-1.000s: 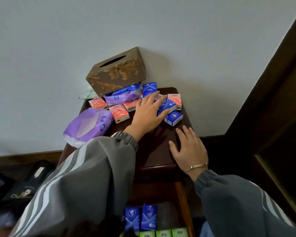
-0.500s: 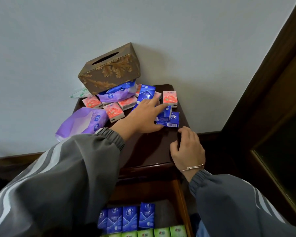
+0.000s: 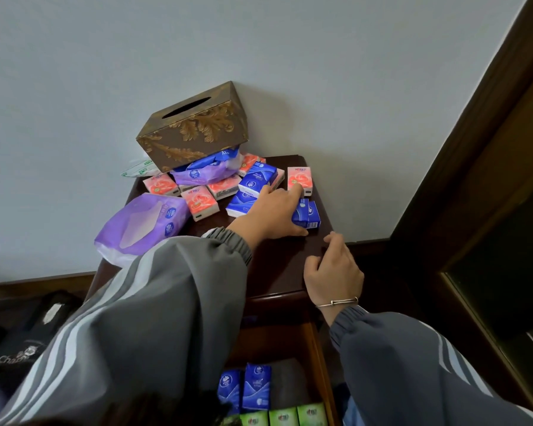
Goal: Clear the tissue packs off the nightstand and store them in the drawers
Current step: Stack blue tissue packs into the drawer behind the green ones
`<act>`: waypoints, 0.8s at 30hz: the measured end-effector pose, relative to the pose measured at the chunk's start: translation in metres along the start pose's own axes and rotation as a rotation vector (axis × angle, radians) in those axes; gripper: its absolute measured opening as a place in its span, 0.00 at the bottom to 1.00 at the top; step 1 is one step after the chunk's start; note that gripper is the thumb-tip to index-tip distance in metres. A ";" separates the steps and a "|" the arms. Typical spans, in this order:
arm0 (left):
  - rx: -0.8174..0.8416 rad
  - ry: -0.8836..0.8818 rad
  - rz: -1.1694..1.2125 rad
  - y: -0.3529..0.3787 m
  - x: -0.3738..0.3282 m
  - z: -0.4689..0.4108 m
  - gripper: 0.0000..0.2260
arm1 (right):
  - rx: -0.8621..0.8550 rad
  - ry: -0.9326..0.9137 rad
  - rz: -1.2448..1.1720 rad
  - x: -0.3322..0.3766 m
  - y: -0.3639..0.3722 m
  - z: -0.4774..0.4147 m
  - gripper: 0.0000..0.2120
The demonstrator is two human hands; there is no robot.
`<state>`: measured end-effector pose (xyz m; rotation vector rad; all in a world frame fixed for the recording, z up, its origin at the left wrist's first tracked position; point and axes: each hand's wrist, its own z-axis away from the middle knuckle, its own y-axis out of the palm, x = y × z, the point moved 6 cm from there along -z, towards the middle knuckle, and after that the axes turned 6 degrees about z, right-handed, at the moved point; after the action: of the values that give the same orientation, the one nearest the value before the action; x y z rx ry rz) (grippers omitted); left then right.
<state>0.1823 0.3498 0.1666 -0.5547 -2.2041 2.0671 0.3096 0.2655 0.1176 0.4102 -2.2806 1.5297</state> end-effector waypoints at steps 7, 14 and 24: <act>-0.209 -0.098 0.274 -0.029 0.013 0.032 0.28 | -0.028 -0.039 0.007 0.002 -0.004 -0.001 0.14; -0.202 -0.353 0.288 -0.064 0.084 0.129 0.20 | 0.003 -0.061 0.020 0.001 -0.001 -0.001 0.14; -0.217 -0.448 0.124 -0.012 0.090 0.173 0.28 | -0.013 -0.296 0.035 0.031 -0.010 -0.005 0.17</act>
<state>0.0456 0.2119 0.1445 -0.2618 -2.7273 2.2026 0.2870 0.2657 0.1413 0.6339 -2.5295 1.5589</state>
